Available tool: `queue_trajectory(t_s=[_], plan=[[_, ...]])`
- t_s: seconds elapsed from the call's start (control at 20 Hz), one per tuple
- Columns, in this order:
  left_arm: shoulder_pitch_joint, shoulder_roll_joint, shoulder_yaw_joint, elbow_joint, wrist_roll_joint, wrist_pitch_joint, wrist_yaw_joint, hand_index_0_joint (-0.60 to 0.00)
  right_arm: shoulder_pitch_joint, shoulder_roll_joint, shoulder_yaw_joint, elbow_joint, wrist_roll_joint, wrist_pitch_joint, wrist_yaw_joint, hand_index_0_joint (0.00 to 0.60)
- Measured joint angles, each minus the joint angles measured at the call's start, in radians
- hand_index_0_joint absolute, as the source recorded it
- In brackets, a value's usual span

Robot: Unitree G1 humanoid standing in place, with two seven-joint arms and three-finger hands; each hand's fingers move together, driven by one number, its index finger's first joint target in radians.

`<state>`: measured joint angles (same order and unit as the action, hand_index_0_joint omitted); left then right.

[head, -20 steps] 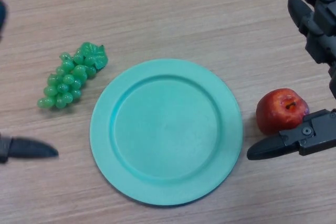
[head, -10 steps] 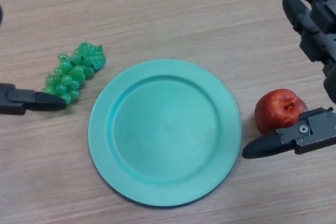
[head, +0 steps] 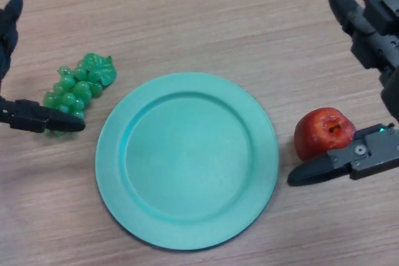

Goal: Pick up the green grapes and place it on the plate

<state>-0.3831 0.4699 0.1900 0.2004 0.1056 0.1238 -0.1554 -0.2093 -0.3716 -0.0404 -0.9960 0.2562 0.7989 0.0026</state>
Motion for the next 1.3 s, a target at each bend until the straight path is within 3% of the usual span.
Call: queue_trajectory(t_s=[0.3,0.55,0.6,0.65,0.7,0.75,0.8,0.85,0.95,1.1,1.2,1.3], plan=[[-0.055,0.0,-0.096,0.235,0.198,-0.164,0.033,0.0,-0.002,0.031,-0.028,0.0,-0.07,0.01,0.054,0.0],[-0.058,-0.001,-0.096,0.344,0.279,-0.277,0.062,0.0,-0.002,0.037,-0.045,0.0,-0.075,0.01,0.074,0.0],[-0.058,-0.001,-0.094,0.347,0.279,-0.282,0.067,-0.049,-0.001,0.037,-0.045,0.0,-0.075,0.01,0.074,0.0],[-0.059,-0.001,-0.094,0.353,0.28,-0.288,0.073,-0.201,-0.001,0.038,-0.045,0.0,-0.075,0.01,0.074,0.0],[-0.062,-0.001,-0.093,0.365,0.28,-0.302,0.074,-0.299,-0.001,0.039,-0.045,0.0,-0.075,0.01,0.074,0.0],[-0.064,-0.001,-0.093,0.378,0.281,-0.323,0.093,-0.449,-0.001,0.039,-0.045,0.0,-0.075,0.01,0.074,0.0],[-0.069,0.0,-0.093,0.401,0.307,-0.349,0.135,-0.549,0.0,0.039,-0.045,0.0,-0.075,0.01,0.074,0.0],[-0.077,0.006,-0.093,0.444,0.343,-0.393,0.202,-0.6,0.005,0.039,-0.045,0.0,-0.074,0.01,0.074,0.0],[-0.077,0.037,-0.092,0.451,0.361,-0.402,0.228,-0.6,0.021,0.039,-0.045,0.0,-0.074,0.01,0.074,0.0],[-0.078,0.041,-0.054,0.452,0.312,-0.401,0.262,-0.6,0.025,0.034,-0.045,0.0,-0.074,0.01,0.073,0.0],[-0.077,0.065,-0.054,0.441,0.296,-0.393,0.308,-0.6,0.027,0.02,-0.043,0.0,-0.072,0.009,0.065,0.0],[-0.054,0.088,-0.028,0.349,0.273,-0.35,0.311,-0.6,0.039,0.007,-0.042,0.0,-0.064,0.007,0.034,0.0]])
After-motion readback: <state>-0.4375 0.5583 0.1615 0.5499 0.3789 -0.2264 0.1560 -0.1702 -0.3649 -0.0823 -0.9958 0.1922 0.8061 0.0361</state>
